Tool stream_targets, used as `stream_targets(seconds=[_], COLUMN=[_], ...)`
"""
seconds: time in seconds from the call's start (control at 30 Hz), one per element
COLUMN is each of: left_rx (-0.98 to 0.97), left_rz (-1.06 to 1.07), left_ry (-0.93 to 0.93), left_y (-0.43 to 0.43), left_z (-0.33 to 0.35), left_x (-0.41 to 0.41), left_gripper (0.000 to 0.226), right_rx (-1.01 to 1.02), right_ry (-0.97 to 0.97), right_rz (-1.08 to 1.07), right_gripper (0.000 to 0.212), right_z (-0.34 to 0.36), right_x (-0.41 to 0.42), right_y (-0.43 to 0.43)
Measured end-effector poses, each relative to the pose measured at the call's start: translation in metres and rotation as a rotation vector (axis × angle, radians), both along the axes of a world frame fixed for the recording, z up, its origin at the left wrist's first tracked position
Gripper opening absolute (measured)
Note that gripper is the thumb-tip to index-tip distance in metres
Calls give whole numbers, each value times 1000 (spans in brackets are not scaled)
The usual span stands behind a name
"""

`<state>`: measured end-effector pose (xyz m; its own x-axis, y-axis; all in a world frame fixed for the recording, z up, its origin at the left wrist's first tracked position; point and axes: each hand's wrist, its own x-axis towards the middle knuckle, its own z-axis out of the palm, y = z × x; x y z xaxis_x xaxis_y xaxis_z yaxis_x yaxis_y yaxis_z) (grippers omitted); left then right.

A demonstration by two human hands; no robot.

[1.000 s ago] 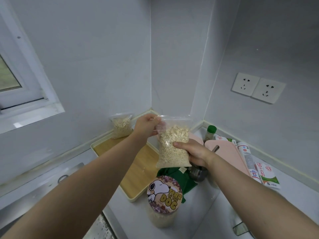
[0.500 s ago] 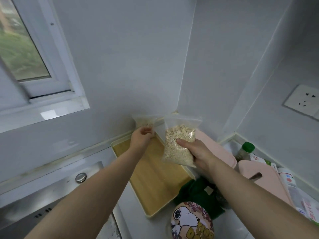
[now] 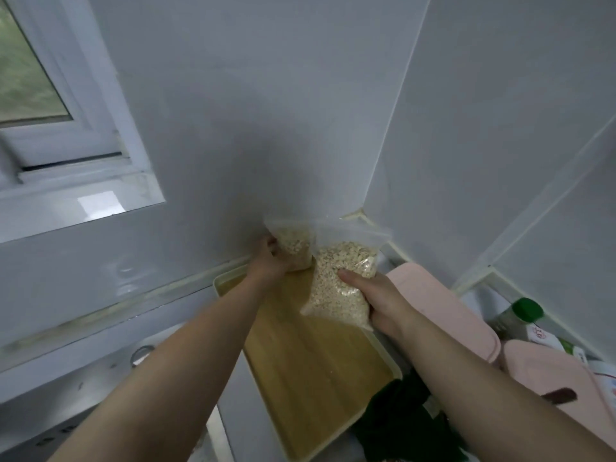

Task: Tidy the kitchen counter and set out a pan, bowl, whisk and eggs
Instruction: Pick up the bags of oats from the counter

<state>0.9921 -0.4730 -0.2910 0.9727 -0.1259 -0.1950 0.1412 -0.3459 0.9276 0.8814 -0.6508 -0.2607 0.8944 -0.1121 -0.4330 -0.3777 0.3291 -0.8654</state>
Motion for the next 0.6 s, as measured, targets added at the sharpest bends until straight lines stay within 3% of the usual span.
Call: stream_targets(seconds=[0.13, 0.3, 0.4, 0.5, 0.6], left_rx=[83, 384, 343, 382, 343], left_rz=[58, 16, 54, -53, -32], left_ry=[-76, -140, -162, -161, -137], left_y=[-10, -18, -18, -18, -18], left_z=[-9, -17, -18, -18, -15], left_x=[8, 11, 6, 2, -1], left_gripper=[90, 77, 77, 49, 45], right_rx=[15, 72, 90, 88, 93], right_ry=[14, 50, 51, 50, 48], right_rz=[-5, -69, -90, -101, -122], right_gripper=[46, 53, 55, 55, 56], right_z=[-2, -10, -14, -15, -12], right_x=[-1, -4, -6, -10, -13], right_y=[-7, -19, -25, -29, -31])
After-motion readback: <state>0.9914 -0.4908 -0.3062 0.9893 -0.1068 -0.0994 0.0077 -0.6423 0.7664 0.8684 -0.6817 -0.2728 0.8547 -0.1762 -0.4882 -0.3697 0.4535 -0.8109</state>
